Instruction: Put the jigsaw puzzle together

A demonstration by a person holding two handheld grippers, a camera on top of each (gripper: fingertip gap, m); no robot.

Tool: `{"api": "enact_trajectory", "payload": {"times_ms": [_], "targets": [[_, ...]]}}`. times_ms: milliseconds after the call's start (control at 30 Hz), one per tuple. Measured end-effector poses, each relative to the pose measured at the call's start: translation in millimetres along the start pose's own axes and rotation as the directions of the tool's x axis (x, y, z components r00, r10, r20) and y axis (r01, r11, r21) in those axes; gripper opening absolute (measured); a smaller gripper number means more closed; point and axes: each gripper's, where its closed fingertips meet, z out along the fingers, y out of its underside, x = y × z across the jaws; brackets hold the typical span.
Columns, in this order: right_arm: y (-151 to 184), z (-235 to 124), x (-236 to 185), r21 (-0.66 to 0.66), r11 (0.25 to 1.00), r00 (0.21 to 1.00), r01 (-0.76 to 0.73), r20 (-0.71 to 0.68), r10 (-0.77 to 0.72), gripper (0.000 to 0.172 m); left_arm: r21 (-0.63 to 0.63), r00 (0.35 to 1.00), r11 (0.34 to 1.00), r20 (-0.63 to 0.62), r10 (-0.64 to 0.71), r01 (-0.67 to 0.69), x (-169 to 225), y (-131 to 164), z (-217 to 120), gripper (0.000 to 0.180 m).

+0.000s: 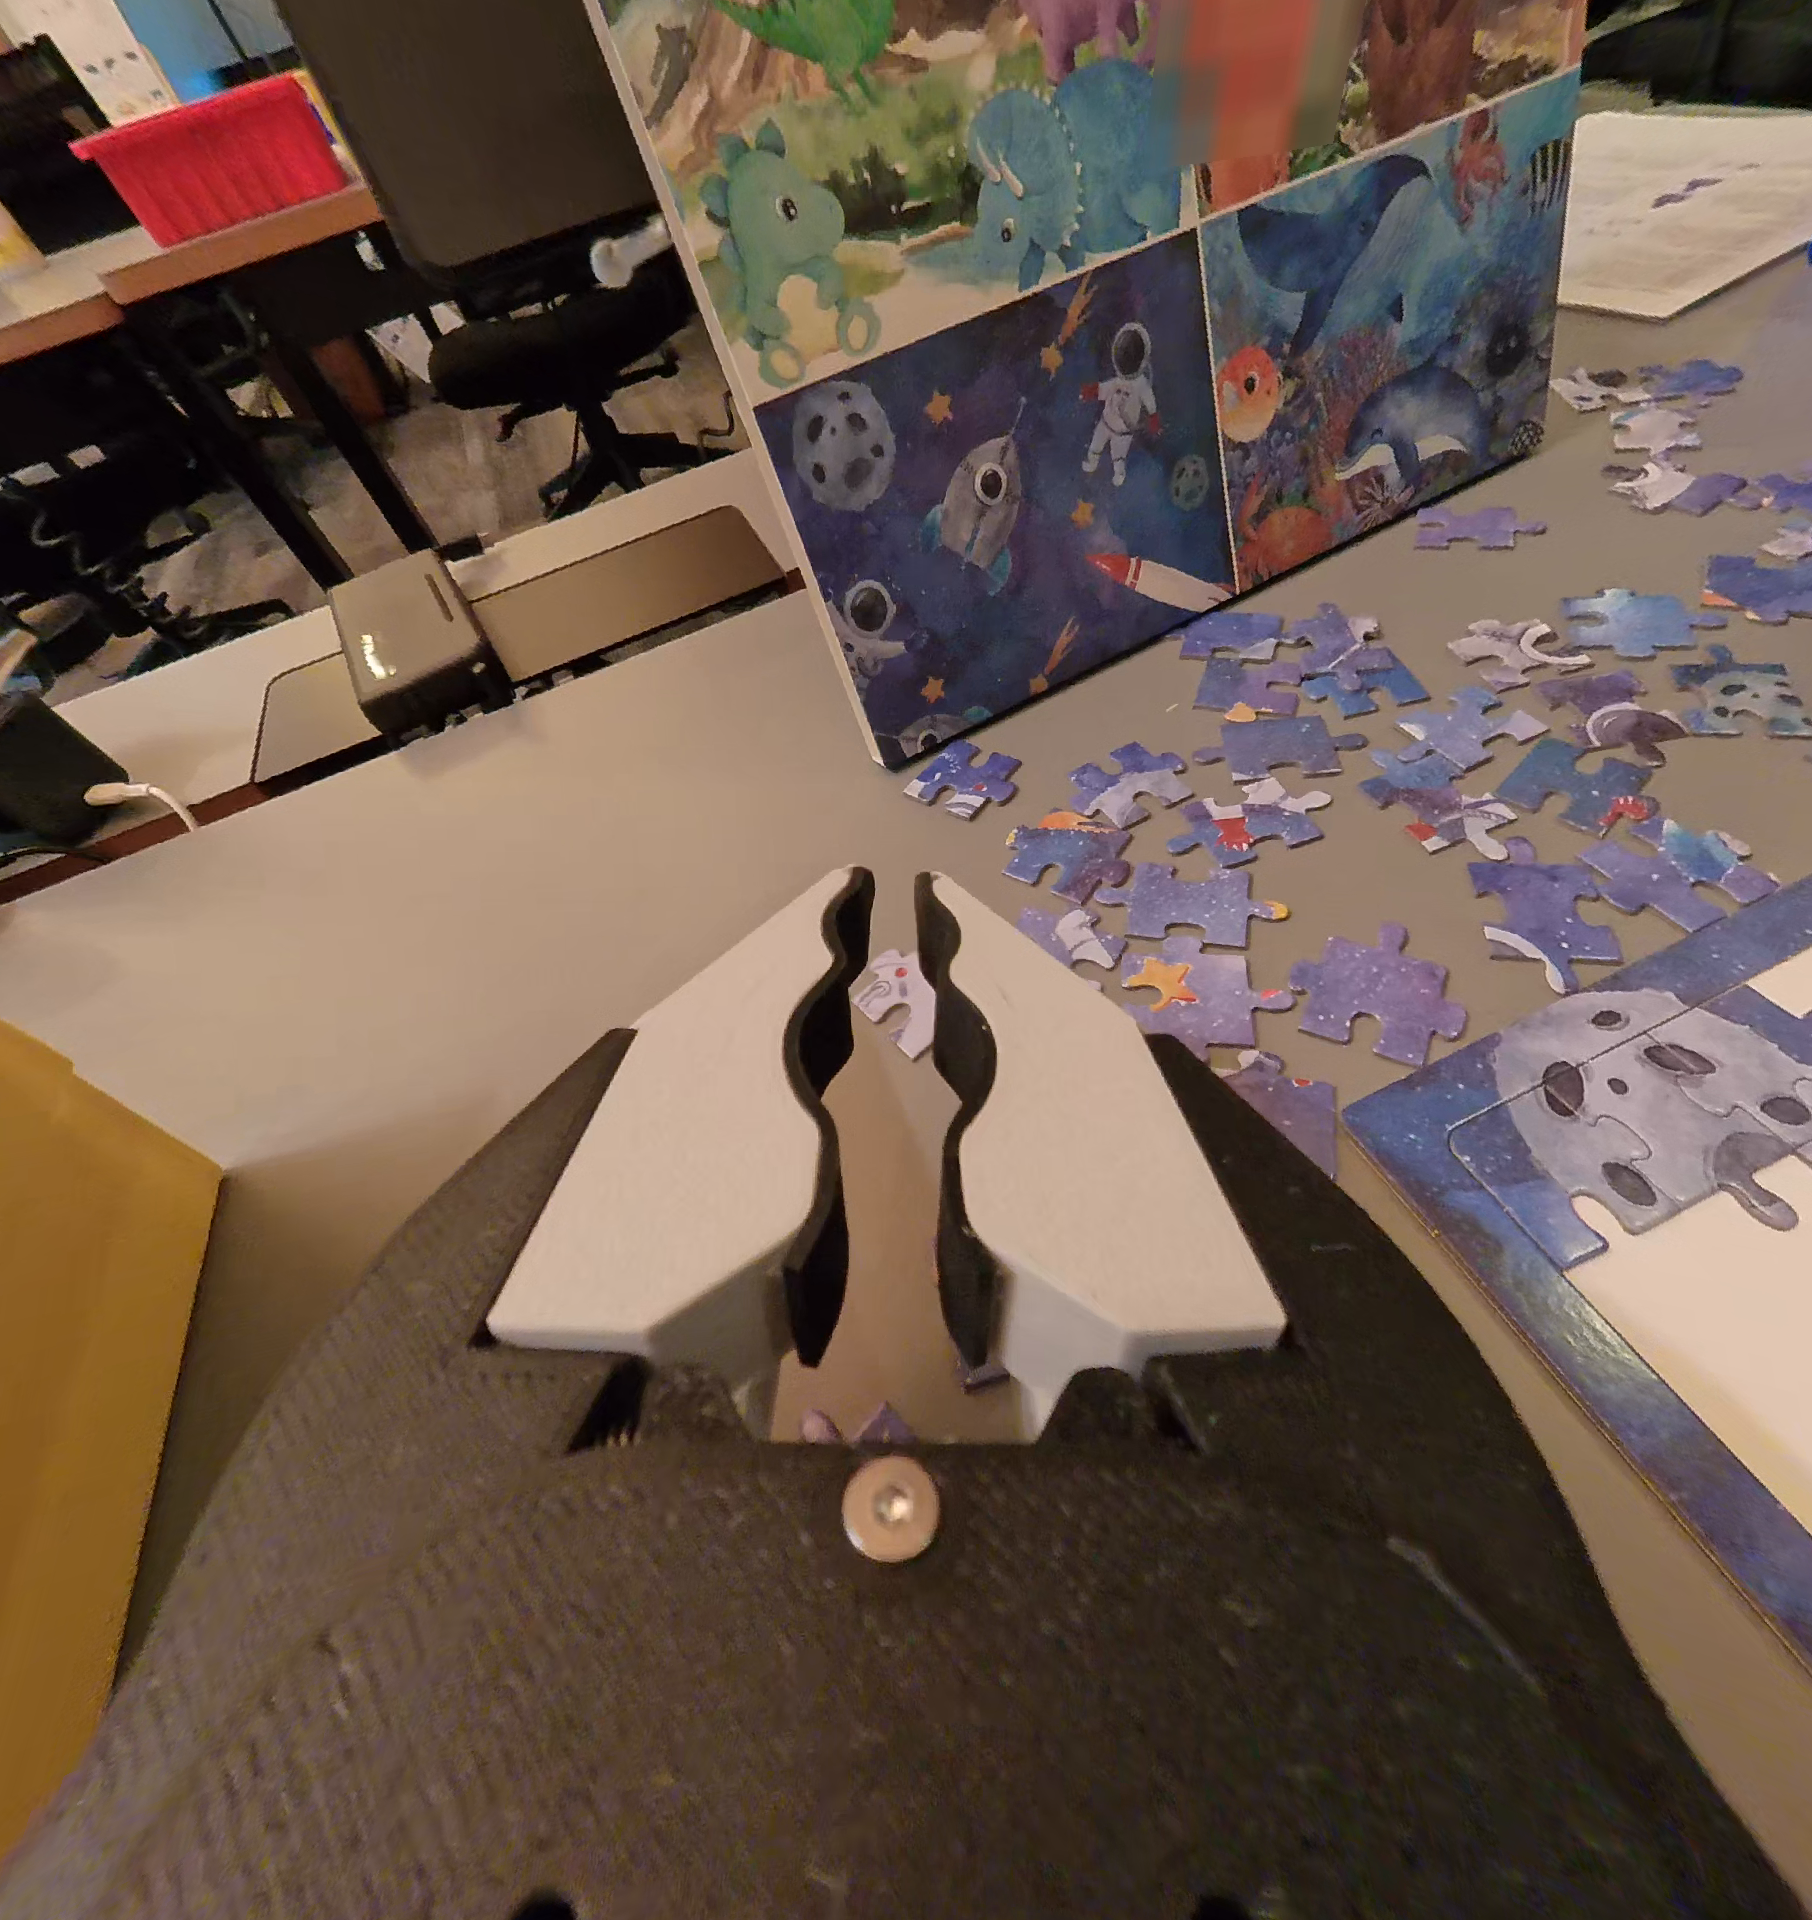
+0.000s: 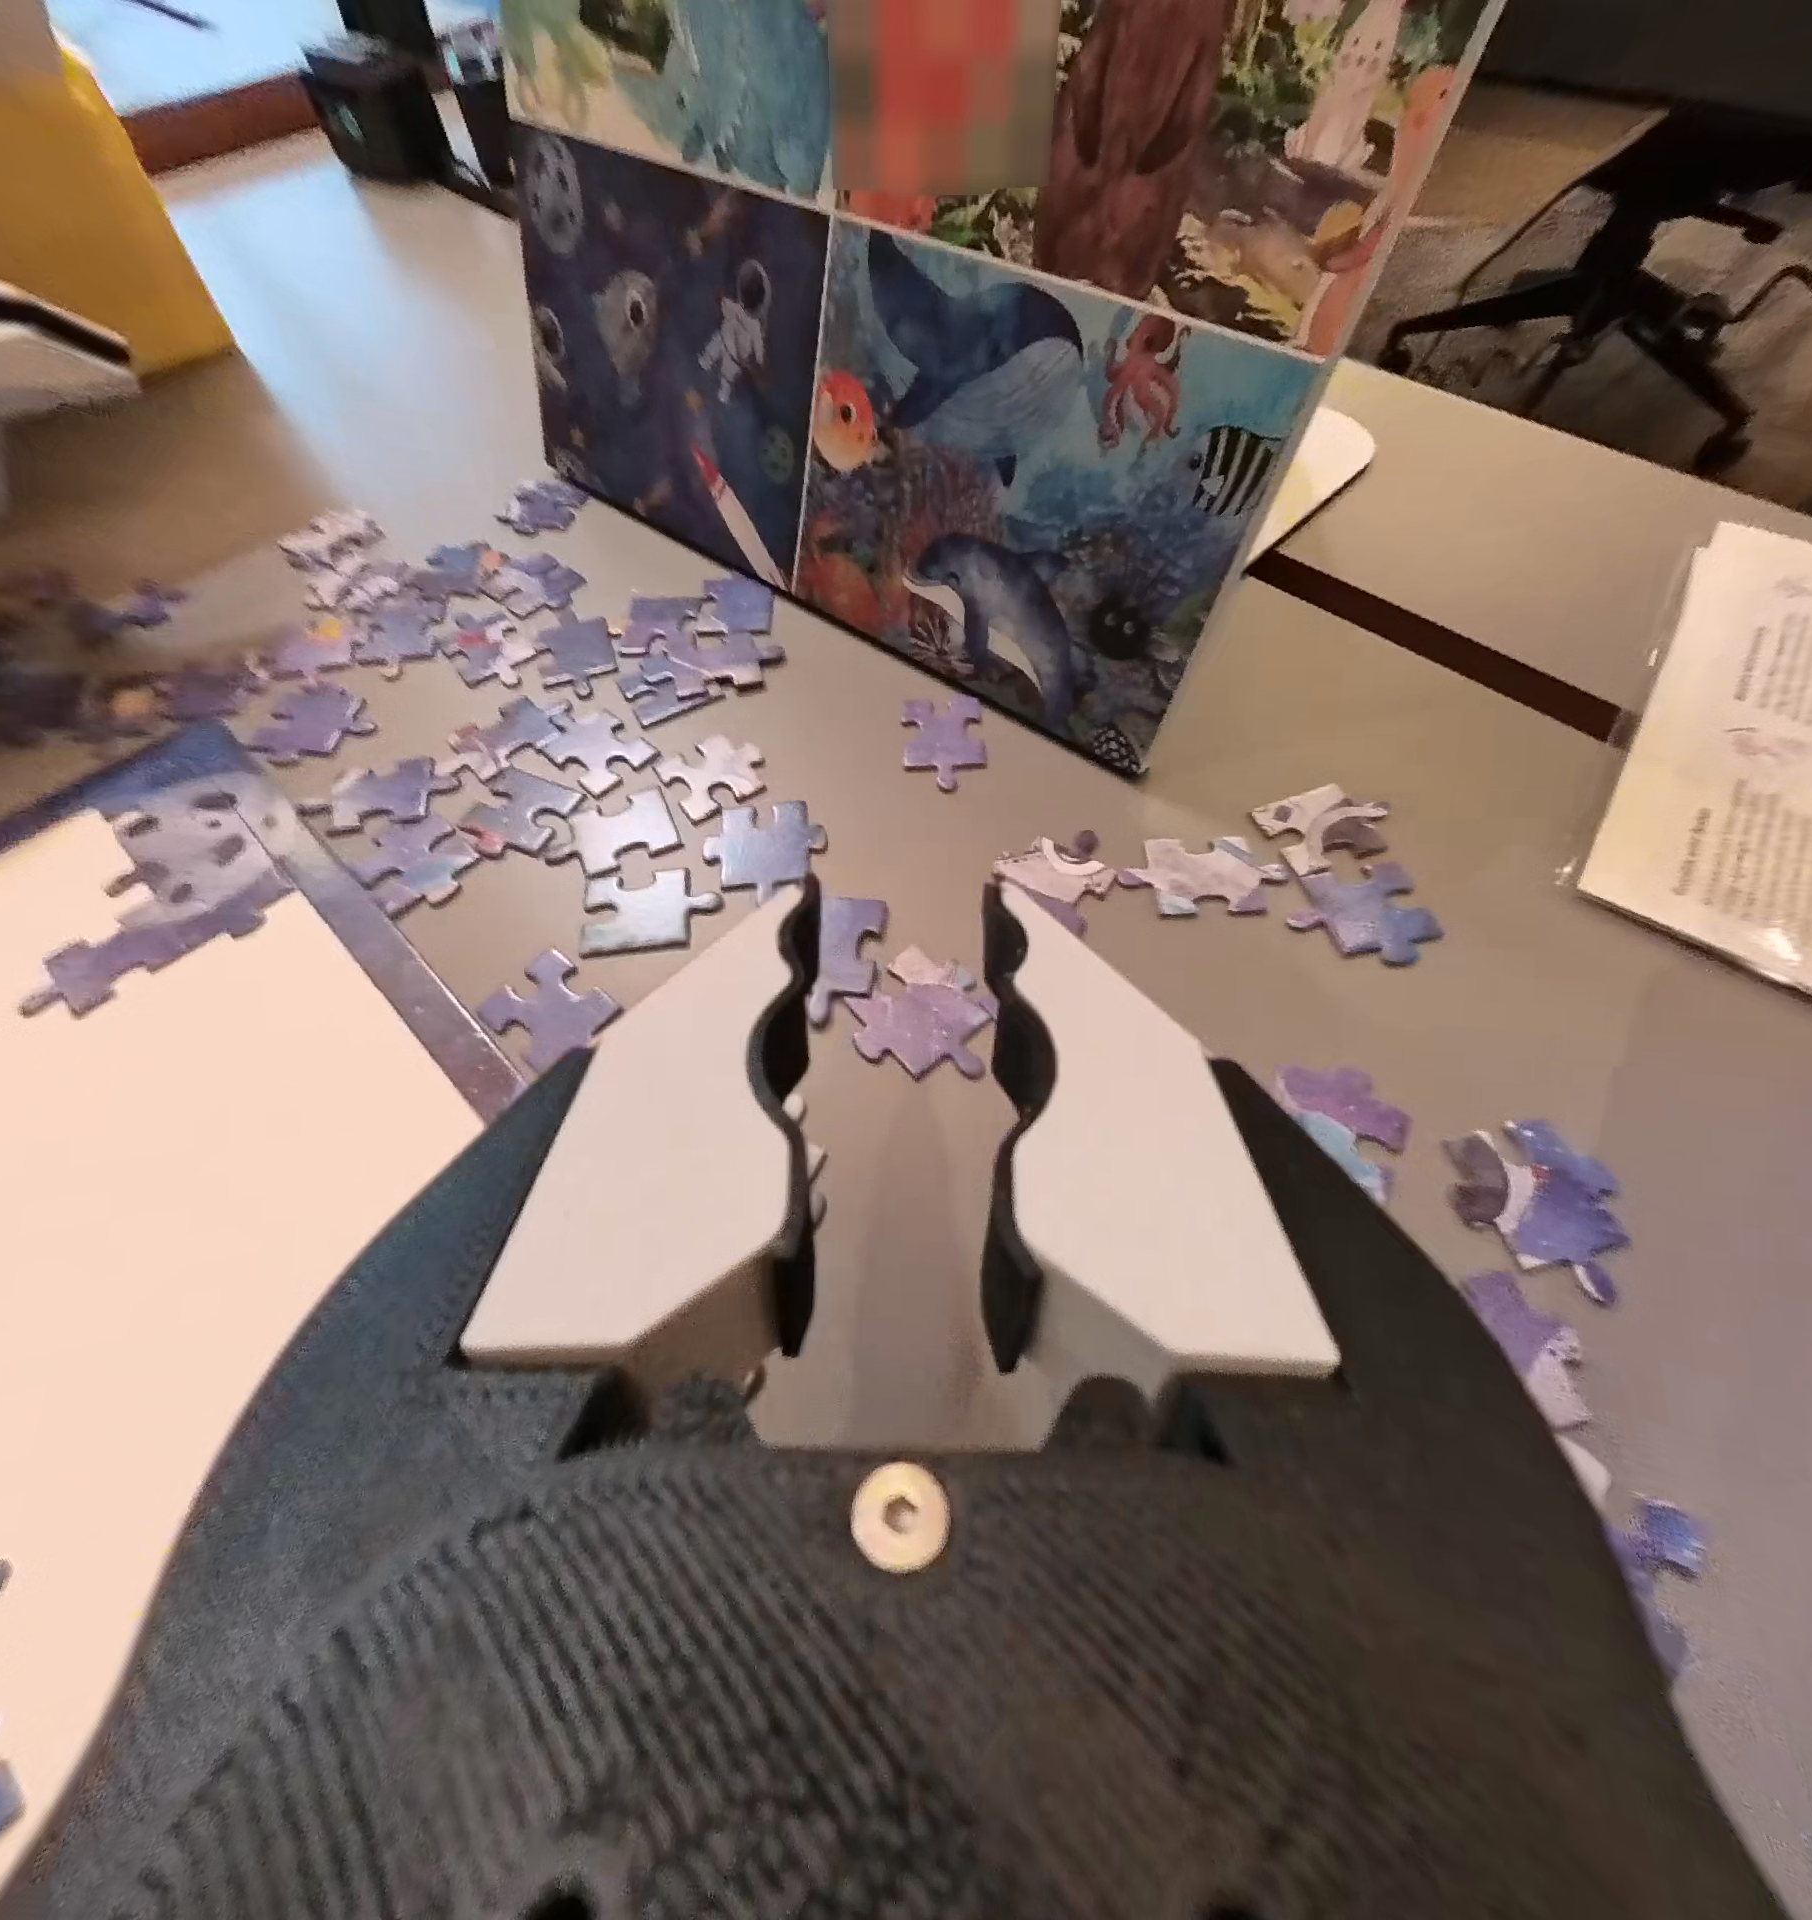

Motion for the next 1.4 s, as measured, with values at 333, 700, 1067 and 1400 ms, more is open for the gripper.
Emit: {"api": "enact_trajectory", "payload": {"times_ms": [333,700,1067,1400], "targets": [[3.4,1.0,5.0,-0.012,0.999,0.998,0.045,-0.032,-0.046,0.026,0.005,1.0,1.0,0.011,-0.008,0.008,-3.0,0.2,-1.8,0.005],[3.4,7.8,-20.4,-0.022,0.992,0.993,0.121,0.014,-0.12,0.027,0.004,1.0,1.0,0.018,-0.022,0.022,-4.9,6.1,-3.6,0.005],[-0.7,7.6,-29.1,-0.002,0.99,0.99,0.138,0.026,-0.138,0.027,0.019,1.0,1.0,0.022,-0.016,0.016,-2.7,5.6,-8.6,0.005],[-15.0,-1.0,-37.2,0.066,0.993,0.993,0.094,0.066,-0.099,0.027,0.111,0.999,0.993,0.022,-0.049,0.046,-5.5,-2.2,-21.2,0.008]]}}
